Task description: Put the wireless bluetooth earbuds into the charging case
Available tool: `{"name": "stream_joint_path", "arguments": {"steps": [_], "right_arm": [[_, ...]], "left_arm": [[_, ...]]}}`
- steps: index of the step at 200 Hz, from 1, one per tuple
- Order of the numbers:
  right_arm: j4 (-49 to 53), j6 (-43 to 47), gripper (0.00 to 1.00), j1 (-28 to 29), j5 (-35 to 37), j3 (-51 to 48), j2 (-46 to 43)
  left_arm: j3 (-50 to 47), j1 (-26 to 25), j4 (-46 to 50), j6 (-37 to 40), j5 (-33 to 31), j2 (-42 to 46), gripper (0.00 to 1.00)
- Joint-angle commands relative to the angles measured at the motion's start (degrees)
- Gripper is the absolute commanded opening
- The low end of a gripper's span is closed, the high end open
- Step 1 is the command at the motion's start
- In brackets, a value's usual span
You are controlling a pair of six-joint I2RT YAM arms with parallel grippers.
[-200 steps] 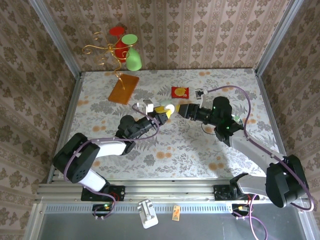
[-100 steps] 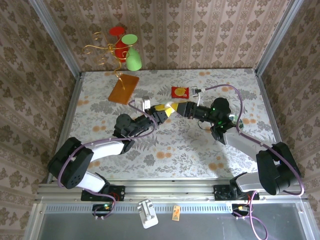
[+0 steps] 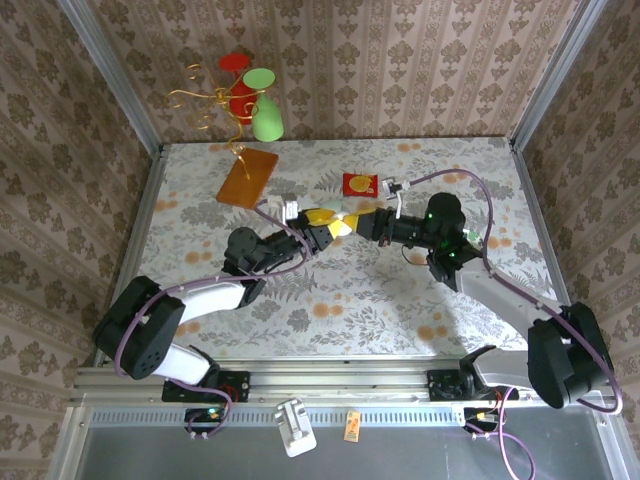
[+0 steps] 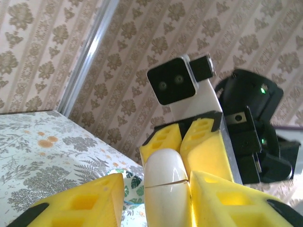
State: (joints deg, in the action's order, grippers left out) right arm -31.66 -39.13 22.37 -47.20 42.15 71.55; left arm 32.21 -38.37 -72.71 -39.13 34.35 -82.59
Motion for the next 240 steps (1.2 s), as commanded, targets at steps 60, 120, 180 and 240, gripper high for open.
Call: {"name": "stream_joint_path", "arguments": {"steps": [60,120,180,240], "right_arm": [[20.79,20.04,0.11,1.77,-3.11,6.82,-5.37],[20.93,20.94,0.1,3.56,-1.61,8.39,-4.22],[24.24,24.21,0.09,3.99,-2.3,9.08,-4.11],[30.49,27.42,0.36,4.71,2.37,11.07,-4.31]], "left_arm": [[-0.61,1.38,-1.19,7.83,14.47,0.84,0.48],[0.49,-0.41,-1.3,8.97,16.55,-0.34,0.41],[-0.21,-0.63,-1.3,11.49,16.23,0.65,0.23],[-0.95,-0.72,-1.3,17.54,19.15,1.04,0.09]]}}
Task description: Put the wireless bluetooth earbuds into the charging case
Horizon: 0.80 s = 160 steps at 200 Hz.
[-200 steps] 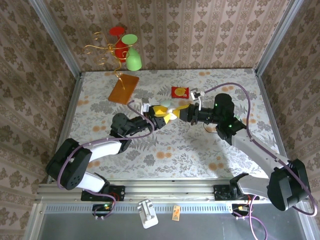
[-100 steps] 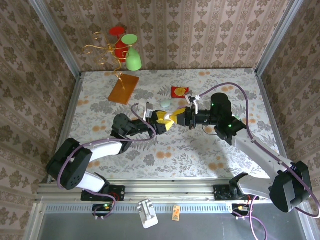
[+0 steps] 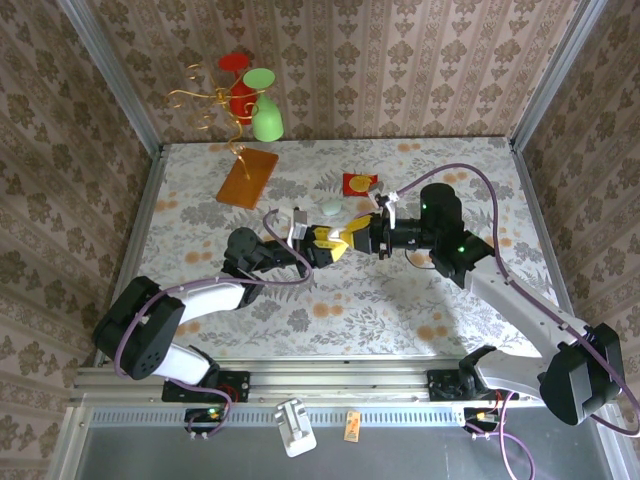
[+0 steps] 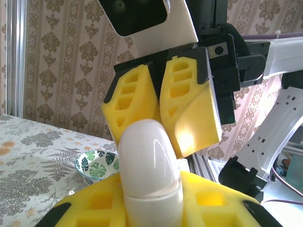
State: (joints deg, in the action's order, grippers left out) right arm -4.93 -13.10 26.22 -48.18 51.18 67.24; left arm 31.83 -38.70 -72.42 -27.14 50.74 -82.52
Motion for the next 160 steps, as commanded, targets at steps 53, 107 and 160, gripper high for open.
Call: {"name": "stream_joint_path", "arguments": {"steps": [53,107,160], "right_arm": [[7.33,1.59,0.59,0.77,11.91,4.21,1.09],[9.54,2.23,0.7,0.77,11.98,6.45,2.08],[13.17,3.44,0.78,1.2,13.59,8.2,-1.95]], "left_arm": [[-2.59,-0.46,-1.45,12.1,4.56,3.49,0.09],[-4.01,-0.42,-1.53,15.16,4.73,3.77,0.09],[-5.53,0.13,-1.5,17.86,2.01,4.1,0.09]]}}
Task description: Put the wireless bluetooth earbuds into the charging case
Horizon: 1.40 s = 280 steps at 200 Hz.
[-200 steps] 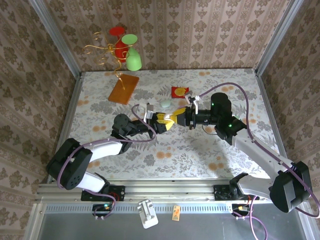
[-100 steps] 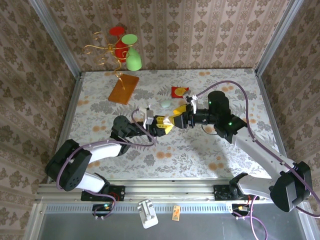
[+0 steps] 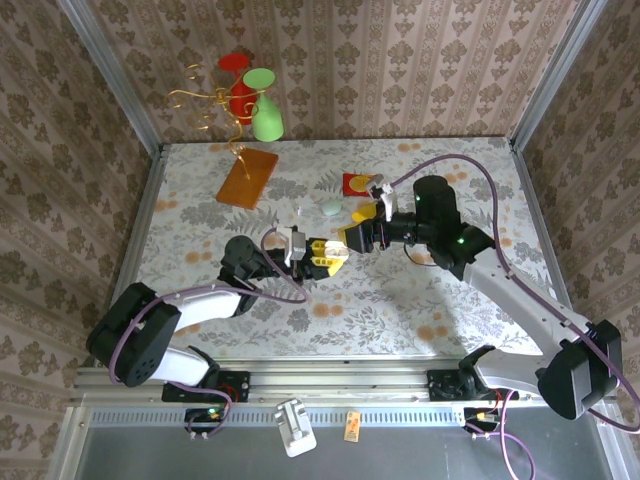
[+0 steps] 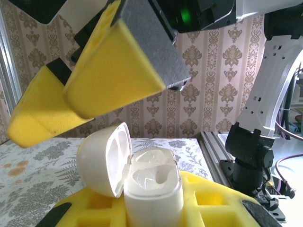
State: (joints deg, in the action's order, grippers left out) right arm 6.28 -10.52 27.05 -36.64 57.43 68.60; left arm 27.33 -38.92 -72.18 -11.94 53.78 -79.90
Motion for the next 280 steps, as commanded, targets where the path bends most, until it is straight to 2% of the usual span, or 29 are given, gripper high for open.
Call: {"name": "stream_joint_path", "arguments": {"steps": [1,17,31,64,91,122,209,280], "right_arm": [[1.83,0.77,0.79,0.37,2.08,1.92,-3.43],[0.54,-1.44,0.82,0.38,3.14,1.48,-5.23],[0.18,-3.26,0.82,0.38,6.96,0.89,-6.74],[0.66,-6.73,0.81,-1.02,25.25,-2.61,-9.97],[8.4,-9.7,0.78,-2.5,37.77,-2.29,-7.1],[13.57,-13.36,0.77,-2.52,44.34,-3.51,-1.27],[22.09,-14.8,0.79,-3.81,51.17,-0.23,22.34],[20.36,-15.43,0.78,-7.33,57.68,-0.59,28.51]], "left_arm": [[-1.08,0.34,-1.73,2.69,-1.08,1.45,0.09],[-1.7,0.74,-1.73,3.26,-2.61,1.37,0.09],[-1.97,1.16,-1.73,3.31,-3.52,1.3,0.09],[-3.38,2.59,-1.73,3.49,-4.63,2.91,0.09],[-4.09,3.59,-1.48,3.19,-4.74,4.13,0.09],[-3.87,3.59,-1.47,3.18,-4.33,3.81,0.09],[-3.73,3.58,-1.47,3.59,-4.01,3.52,0.08],[-4.13,3.5,-1.49,3.84,-3.78,3.61,0.09]]}}
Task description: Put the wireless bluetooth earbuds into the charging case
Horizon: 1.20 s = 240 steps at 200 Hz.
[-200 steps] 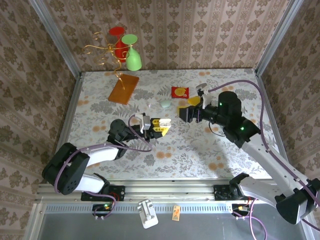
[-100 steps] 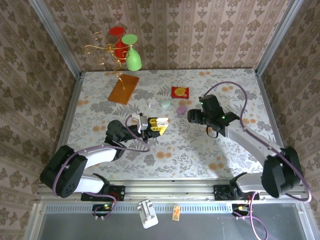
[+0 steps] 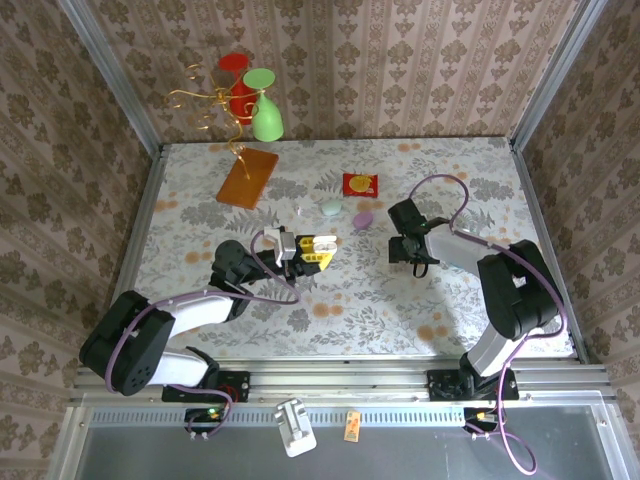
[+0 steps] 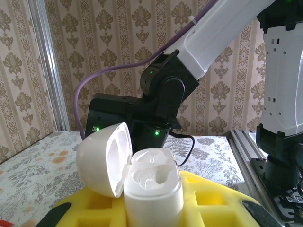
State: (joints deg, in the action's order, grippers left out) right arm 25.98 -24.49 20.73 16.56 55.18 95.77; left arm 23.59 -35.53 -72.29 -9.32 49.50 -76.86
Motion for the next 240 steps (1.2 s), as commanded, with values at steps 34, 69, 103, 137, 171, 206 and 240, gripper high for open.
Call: {"name": "stream_joint_path", "arguments": {"steps": [34,69,103,137,171,206,240], "right_arm": [[0.97,-2.82,0.79,-3.08,4.94,2.25,2.57],[1.09,-4.49,0.79,-5.28,5.26,2.74,3.0],[1.33,-4.42,0.79,-7.01,3.68,5.26,4.93],[2.83,-2.94,0.8,-8.72,0.36,10.74,9.42],[3.29,-2.53,0.85,-9.71,-1.56,14.39,13.2],[4.52,-1.45,0.82,-9.93,-3.08,15.74,13.92],[9.75,-0.73,0.74,-9.88,-6.36,15.51,12.97]], "left_arm": [[-0.38,0.11,-1.38,1.41,0.6,0.52,0.09],[-0.39,0.11,-1.37,1.65,0.7,0.31,0.09],[-0.39,0.2,-1.39,1.96,0.78,0.22,0.09],[-0.69,0.2,-1.44,2.07,0.72,0.22,0.09],[-1.05,0.2,-1.45,2.16,0.56,0.33,0.09],[-1.58,0.37,-1.45,2.29,0.43,0.42,0.09],[-1.71,0.64,-1.46,2.33,0.56,0.4,0.09]]}}
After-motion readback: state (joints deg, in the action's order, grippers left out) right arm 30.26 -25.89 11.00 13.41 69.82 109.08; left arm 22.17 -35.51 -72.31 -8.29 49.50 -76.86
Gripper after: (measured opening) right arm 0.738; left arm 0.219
